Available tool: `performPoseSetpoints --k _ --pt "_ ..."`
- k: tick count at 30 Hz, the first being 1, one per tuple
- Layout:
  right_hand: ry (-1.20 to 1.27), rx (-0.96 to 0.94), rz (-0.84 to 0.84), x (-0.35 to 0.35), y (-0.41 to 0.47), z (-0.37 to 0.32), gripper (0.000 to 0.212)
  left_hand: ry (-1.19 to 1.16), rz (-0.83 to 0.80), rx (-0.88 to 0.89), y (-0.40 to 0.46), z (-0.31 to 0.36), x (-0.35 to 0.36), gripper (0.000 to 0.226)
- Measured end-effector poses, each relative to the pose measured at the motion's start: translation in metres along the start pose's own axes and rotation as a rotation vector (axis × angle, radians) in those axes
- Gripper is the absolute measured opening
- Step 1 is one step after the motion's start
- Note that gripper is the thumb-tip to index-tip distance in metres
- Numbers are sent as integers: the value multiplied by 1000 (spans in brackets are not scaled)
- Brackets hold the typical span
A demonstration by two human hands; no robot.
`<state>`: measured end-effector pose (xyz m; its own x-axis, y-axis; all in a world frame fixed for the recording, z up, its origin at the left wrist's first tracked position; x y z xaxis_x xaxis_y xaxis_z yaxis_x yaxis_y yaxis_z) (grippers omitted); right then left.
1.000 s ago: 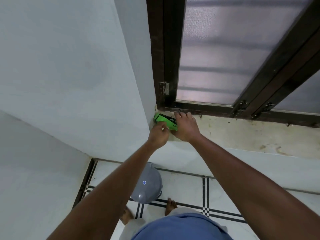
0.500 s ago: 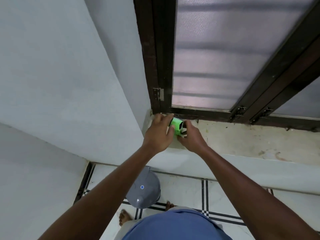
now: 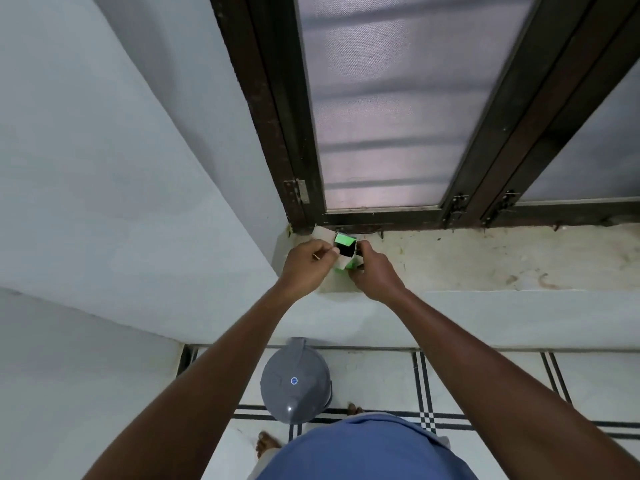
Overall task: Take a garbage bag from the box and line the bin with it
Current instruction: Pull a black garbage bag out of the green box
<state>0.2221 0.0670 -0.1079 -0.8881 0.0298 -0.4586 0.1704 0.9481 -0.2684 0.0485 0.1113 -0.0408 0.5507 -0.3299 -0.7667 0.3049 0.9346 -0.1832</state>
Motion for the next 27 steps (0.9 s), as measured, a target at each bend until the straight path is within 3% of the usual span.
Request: performPoseSetpoints --k 5,8,11,16,21,27 --pt "-66 4 5 3 -1 -5 40 292 25 84 -1 10 -5 18" --pt "-95 8 14 2 -2 -5 38 342 76 98 -1 19 -11 21" --pt "-114 4 15 1 -1 -4 40 375 20 120 5 25 -11 18" --pt "-136 -13 -1 2 1 -5 42 449 -72 205 10 38 -14 62" --pt "-199 -35 -4 3 2 -6 45 336 26 134 19 43 -22 25" --pt "-243 -34 5 1 3 -6 44 459 94 134 25 47 -27 20"
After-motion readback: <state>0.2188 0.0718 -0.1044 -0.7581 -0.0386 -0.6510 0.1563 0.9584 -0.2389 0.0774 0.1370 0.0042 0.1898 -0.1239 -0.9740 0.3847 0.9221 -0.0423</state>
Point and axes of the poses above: each hand's wrist, its own y-axis towards the middle knuckle, its own x-axis out of the palm, z = x × y, the point moved 6 cm from there along y, towards the middle knuckle, and after that the axes turned 13 degrees about y, right-handed, at the moved point
